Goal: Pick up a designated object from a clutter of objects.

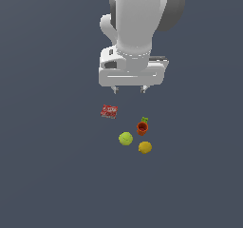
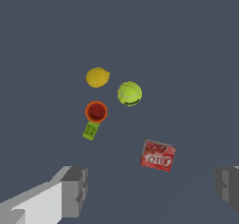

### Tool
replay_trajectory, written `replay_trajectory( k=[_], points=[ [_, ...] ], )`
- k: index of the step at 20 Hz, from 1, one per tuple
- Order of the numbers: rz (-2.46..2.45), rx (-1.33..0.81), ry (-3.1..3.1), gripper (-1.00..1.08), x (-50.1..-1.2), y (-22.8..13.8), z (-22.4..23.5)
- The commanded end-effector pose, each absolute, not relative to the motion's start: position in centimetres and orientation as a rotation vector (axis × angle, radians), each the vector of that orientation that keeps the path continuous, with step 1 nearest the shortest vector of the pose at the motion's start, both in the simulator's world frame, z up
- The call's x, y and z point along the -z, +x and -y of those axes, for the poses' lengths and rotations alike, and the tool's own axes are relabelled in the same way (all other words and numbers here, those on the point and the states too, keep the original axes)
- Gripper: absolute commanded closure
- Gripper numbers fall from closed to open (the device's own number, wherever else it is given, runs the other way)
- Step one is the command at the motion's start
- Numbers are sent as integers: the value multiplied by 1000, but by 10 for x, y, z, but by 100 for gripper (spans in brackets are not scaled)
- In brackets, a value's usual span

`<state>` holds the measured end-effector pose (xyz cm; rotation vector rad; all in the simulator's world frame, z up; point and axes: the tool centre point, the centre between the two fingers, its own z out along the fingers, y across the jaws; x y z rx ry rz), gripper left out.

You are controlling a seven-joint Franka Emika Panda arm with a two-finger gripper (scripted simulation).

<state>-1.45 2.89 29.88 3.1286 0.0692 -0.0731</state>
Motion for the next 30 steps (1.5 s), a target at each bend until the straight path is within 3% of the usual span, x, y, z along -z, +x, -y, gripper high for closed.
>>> replay_trajectory(
  k=[1,19,30],
  points=[
    [-69,73,3129,-92,-299,-14,-29],
    [-115,122,3110,-92,-287,-15,-29],
    [72,96,3112,-92,-250,-5,-43]
  ],
)
